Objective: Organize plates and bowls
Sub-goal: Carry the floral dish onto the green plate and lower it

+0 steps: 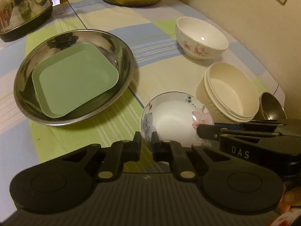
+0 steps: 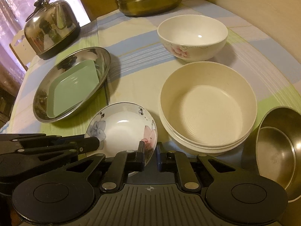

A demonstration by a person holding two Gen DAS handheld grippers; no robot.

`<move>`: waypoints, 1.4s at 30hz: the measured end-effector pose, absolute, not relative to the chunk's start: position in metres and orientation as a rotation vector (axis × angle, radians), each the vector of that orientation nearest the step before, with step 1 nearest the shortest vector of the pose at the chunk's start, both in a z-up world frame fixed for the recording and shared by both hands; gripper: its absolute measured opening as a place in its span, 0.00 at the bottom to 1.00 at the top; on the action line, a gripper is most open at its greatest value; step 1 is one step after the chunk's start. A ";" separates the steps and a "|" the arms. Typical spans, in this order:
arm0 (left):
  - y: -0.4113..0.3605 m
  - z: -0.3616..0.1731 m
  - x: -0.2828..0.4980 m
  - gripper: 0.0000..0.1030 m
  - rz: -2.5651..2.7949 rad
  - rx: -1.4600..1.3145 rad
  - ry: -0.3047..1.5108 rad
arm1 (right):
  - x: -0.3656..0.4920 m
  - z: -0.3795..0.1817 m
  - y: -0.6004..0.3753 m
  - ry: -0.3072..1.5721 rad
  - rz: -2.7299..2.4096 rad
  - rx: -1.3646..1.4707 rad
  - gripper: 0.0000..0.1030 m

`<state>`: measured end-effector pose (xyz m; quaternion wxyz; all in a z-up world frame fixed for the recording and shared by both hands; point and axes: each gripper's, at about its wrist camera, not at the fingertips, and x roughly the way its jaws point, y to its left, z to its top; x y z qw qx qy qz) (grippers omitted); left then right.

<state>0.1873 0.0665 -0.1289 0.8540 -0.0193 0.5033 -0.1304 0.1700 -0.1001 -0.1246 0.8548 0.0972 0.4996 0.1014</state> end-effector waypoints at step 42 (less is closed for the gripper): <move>0.170 -0.103 0.250 0.10 0.027 -0.126 0.954 | 0.277 -0.109 0.003 0.986 0.507 0.123 0.11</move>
